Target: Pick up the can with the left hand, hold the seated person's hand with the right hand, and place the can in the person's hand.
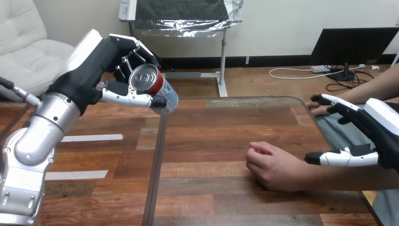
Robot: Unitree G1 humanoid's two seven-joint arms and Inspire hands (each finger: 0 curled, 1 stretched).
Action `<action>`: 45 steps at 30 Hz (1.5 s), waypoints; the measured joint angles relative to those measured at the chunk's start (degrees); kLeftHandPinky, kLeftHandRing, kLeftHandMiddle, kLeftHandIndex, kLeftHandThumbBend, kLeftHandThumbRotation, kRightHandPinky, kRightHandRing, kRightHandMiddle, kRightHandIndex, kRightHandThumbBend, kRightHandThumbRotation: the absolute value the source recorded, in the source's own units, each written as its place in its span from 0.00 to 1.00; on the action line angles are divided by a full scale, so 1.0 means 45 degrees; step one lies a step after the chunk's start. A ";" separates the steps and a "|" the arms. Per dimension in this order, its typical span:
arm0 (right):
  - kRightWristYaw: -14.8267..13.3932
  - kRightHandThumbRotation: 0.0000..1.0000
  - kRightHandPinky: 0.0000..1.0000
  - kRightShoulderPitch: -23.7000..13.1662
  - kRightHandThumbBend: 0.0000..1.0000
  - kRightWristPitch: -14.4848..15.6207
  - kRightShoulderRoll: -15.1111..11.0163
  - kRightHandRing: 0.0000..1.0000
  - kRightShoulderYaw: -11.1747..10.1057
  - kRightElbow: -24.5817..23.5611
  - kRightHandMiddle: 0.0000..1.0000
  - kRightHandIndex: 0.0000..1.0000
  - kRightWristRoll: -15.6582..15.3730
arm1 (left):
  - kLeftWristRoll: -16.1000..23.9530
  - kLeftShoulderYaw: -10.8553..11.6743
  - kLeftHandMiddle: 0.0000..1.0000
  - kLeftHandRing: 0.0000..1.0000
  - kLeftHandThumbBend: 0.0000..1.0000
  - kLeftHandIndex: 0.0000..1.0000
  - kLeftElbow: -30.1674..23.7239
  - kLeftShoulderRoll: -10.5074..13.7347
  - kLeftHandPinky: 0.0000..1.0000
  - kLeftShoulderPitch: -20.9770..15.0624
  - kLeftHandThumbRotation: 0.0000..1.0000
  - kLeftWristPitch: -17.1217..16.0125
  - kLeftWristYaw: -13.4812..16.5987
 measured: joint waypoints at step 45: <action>0.1657 0.31 0.87 -0.1791 1.00 -0.0652 -0.0970 0.88 0.2142 0.2322 0.89 0.88 -0.1137 | -0.0466 0.0007 0.34 0.29 0.62 0.38 -0.0194 -0.0010 0.23 0.0213 0.00 -0.0019 -0.0444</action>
